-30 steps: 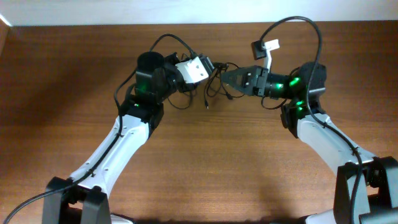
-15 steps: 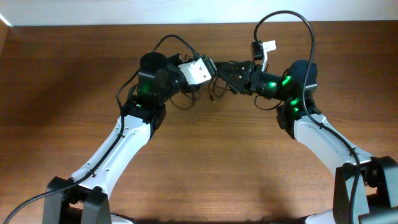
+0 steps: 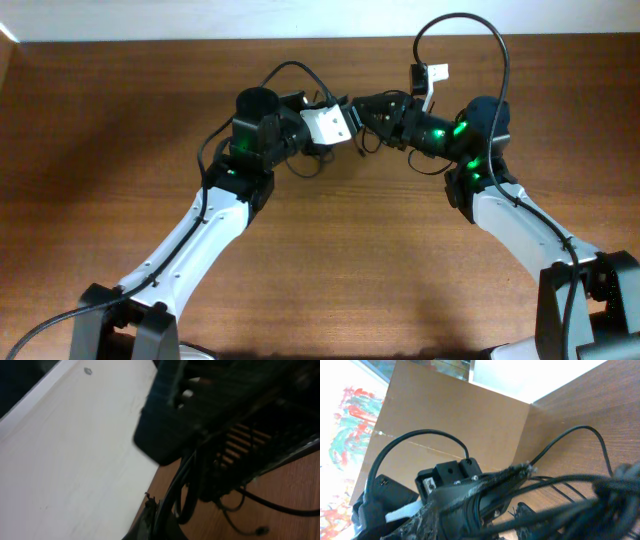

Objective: Untangle cables

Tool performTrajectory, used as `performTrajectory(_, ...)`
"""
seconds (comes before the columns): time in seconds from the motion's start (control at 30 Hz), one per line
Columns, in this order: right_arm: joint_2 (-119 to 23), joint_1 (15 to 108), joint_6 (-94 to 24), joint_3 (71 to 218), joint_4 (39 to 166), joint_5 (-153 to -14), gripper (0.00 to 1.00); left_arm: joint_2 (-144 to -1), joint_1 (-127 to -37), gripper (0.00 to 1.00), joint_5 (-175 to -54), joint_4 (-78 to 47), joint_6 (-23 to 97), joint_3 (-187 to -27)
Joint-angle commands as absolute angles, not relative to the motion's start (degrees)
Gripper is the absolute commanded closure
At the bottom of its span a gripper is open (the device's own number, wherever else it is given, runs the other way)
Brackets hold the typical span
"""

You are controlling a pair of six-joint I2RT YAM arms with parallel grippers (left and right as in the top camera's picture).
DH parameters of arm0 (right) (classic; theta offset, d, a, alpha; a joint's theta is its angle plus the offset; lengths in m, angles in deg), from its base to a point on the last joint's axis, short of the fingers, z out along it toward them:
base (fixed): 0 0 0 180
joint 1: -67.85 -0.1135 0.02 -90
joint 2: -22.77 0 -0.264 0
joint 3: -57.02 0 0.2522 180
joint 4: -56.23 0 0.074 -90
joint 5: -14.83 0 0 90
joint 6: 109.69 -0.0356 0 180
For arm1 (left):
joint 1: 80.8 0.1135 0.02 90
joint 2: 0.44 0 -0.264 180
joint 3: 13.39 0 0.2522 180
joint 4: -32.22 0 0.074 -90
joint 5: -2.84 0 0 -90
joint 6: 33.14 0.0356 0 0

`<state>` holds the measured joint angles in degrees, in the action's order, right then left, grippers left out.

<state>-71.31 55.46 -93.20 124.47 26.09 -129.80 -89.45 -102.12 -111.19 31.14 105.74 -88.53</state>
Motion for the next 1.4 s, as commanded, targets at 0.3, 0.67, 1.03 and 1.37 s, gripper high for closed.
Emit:
performTrajectory(0.3,-71.2,55.0,-92.8,125.1,25.7,-129.3,0.96,-88.7,-102.5,1.0,-107.3,31.3,106.7,-88.8)
performTrajectory(0.67,-71.2,55.0,-84.7,125.1,24.1,-134.2,0.96,-88.7,-99.2,1.0,-93.1,26.8,90.9,-88.8)
performTrajectory(1.03,-71.2,55.0,-83.5,125.1,20.1,-136.1,0.84,-88.7,-96.7,1.0,-93.0,24.4,87.3,-88.8)
performTrajectory(1.37,-71.2,55.0,-84.6,125.1,20.1,-136.0,0.29,-88.7,-97.4,1.0,-108.2,27.8,97.9,-88.8)
